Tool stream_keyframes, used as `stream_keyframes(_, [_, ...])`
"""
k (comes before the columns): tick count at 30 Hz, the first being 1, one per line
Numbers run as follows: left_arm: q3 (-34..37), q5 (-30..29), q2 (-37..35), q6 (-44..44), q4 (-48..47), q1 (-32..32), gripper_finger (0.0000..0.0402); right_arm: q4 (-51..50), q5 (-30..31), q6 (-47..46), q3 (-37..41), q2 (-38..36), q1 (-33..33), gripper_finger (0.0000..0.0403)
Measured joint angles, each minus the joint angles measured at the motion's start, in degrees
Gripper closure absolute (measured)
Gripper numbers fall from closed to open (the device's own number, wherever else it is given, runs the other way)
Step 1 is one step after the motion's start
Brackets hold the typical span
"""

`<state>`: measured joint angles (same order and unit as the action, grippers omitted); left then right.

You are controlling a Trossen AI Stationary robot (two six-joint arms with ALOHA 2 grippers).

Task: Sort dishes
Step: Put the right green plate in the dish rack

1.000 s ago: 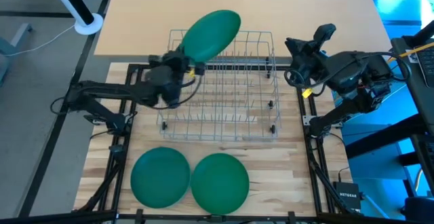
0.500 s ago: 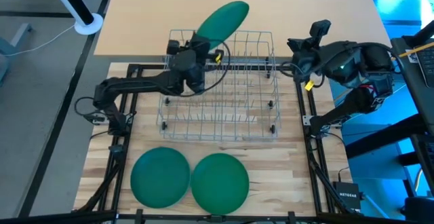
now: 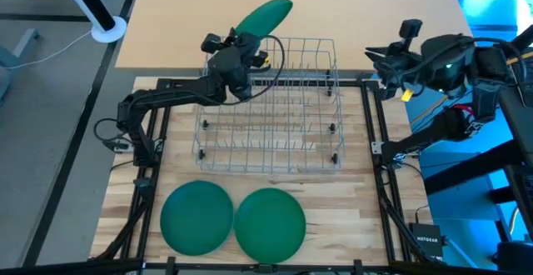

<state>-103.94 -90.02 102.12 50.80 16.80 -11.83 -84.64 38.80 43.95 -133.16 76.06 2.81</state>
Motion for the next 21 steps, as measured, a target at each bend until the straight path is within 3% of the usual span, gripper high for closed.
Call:
stream_keyframes(10, [2.2, 0.0, 0.0, -4.4, -0.4, -1.3, 0.0398, -1.3, -1.0, -5.2, 0.0, -0.7, -0.1, 0.0359])
stream_keyframes(21, [5.9, 0.1, 0.1, -20.3, -15.0, -4.9, 0.0398, -4.3, -1.0, -5.3, 2.8, -0.6, -0.2, 0.0359])
